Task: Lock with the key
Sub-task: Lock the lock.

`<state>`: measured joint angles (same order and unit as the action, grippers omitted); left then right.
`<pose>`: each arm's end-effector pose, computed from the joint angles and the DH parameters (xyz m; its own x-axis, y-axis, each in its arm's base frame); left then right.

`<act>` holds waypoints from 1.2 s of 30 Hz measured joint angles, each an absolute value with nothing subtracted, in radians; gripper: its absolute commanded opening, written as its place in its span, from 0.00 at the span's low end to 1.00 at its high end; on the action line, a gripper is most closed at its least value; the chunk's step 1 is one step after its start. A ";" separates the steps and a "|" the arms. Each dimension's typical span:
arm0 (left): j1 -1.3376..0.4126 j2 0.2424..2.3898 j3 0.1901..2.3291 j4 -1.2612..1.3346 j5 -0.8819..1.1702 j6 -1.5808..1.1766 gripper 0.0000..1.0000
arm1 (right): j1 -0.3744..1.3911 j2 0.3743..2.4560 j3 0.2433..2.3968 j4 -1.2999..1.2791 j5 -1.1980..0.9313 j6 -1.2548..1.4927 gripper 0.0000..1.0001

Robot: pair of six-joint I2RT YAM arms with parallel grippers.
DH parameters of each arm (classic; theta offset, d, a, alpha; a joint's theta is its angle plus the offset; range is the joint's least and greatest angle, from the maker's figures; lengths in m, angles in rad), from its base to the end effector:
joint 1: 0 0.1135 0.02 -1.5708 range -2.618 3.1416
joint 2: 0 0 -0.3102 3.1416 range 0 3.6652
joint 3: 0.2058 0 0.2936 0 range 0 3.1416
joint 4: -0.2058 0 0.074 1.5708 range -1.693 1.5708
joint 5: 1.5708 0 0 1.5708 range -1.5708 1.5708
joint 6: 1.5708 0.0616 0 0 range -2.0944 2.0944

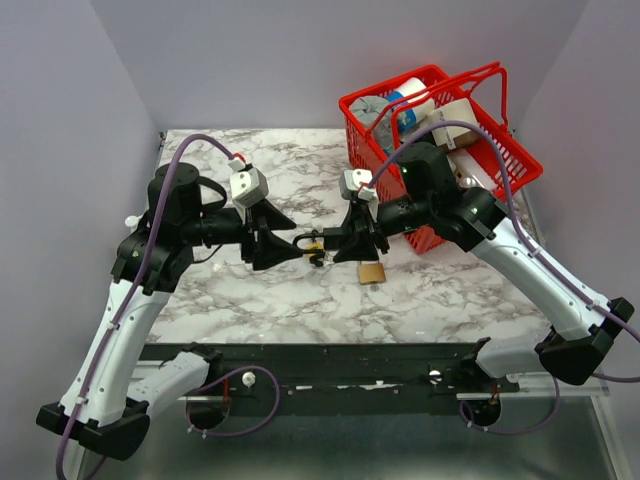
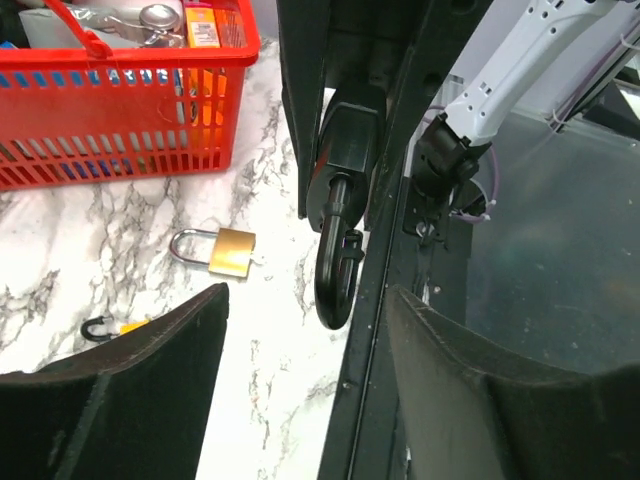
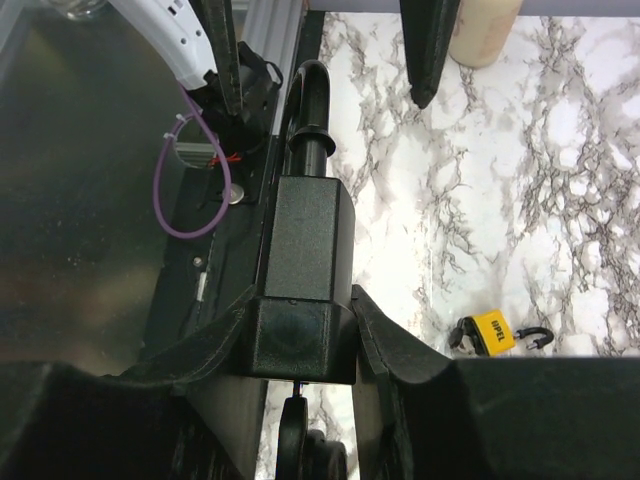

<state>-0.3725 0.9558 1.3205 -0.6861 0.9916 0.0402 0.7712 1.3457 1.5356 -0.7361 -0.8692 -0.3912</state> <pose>0.1585 -0.1173 0.4914 -0.2563 0.1238 -0.9587 0.9499 0.2160 -0.2260 0.1959 0.2560 0.4700 0.0056 -0.3377 -0.9412 -0.9906 -0.1307 0.0410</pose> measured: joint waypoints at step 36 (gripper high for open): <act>-0.419 0.926 1.235 -0.517 1.024 -0.076 0.00 | 0.752 1.349 1.552 -0.767 -0.937 -0.319 0.01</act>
<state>-0.4194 0.9264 1.2346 -0.5167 1.0241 -0.0761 0.7521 1.3487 1.5520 -0.7666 -0.9367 -0.3195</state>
